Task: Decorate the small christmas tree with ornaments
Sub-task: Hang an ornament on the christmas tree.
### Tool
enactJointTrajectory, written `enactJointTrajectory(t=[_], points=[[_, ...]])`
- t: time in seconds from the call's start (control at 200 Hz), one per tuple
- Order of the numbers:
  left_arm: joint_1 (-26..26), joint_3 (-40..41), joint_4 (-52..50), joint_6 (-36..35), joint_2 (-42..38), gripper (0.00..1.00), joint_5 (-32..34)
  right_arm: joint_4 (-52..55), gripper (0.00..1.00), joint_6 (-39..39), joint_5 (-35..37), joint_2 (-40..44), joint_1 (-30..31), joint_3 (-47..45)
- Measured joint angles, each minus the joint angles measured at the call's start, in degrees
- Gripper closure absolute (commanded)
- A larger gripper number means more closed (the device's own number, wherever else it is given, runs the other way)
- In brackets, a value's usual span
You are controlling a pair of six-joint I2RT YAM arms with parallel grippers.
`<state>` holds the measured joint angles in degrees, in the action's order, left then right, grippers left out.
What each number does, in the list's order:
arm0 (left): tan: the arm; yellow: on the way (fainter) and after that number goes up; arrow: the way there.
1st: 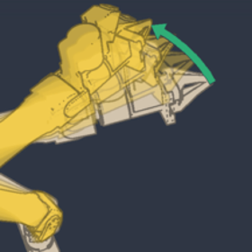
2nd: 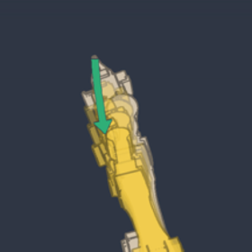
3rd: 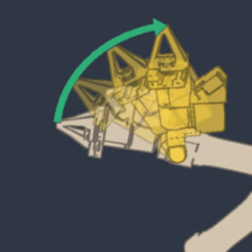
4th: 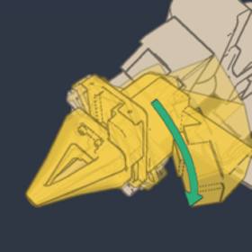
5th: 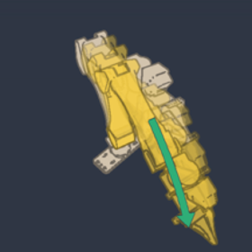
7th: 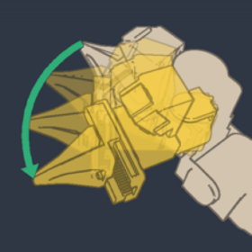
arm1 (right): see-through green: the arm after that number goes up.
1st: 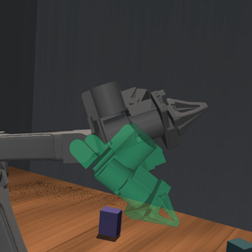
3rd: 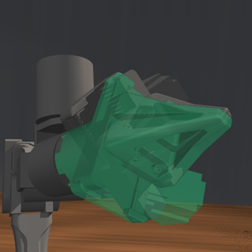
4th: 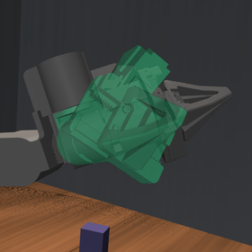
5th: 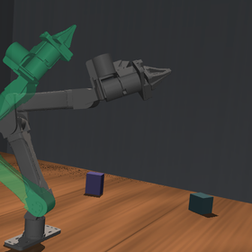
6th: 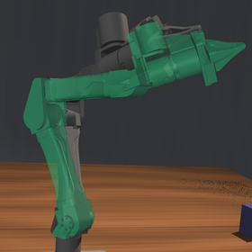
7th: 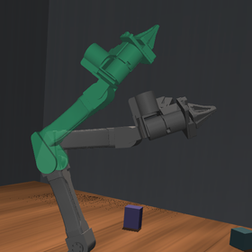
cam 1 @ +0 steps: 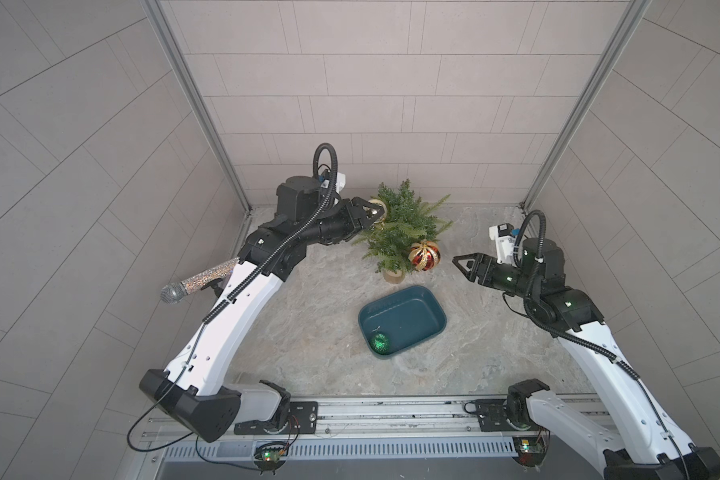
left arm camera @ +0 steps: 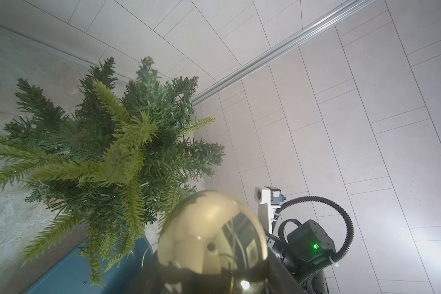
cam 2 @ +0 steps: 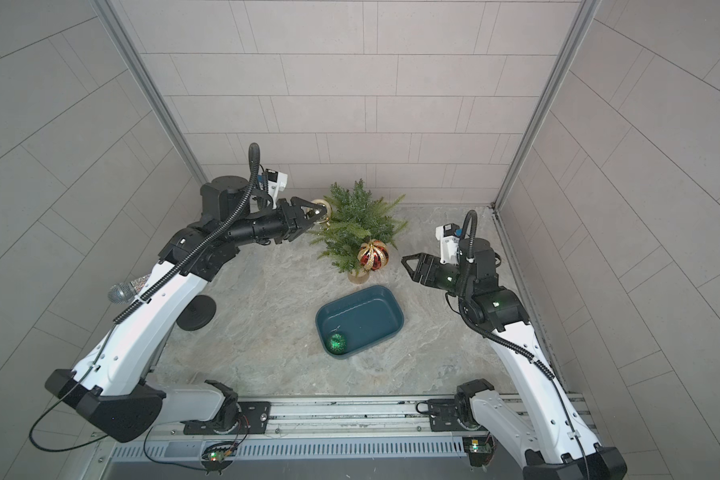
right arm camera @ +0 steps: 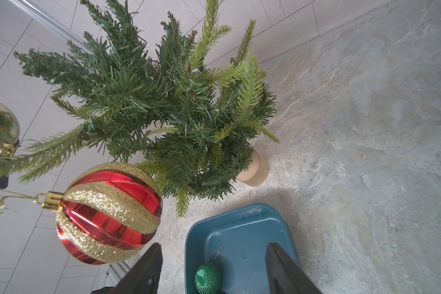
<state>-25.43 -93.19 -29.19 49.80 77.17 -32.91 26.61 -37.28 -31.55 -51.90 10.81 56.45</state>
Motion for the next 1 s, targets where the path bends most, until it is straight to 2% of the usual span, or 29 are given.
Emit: enactJointTrajectory(t=[0.555,0.68,0.776,1.001], points=[[-2.6,-1.7,-0.9,-2.3,3.3,0.45,1.3,-0.3,0.32,0.0,-0.5,0.6,-0.7,-0.7],[-2.7,-1.6,-1.2,-3.1,2.4,0.42,1.2,-0.4,0.32,0.0,-0.5,0.6,-0.8,-1.1],[-2.7,-1.2,-1.2,-3.6,1.2,0.36,0.8,-0.6,0.32,0.0,-0.5,0.6,-0.9,-1.5],[-2.7,1.1,-0.4,-3.5,-1.0,0.33,-0.7,-0.7,0.32,-0.3,-0.5,0.5,-0.9,-1.6]])
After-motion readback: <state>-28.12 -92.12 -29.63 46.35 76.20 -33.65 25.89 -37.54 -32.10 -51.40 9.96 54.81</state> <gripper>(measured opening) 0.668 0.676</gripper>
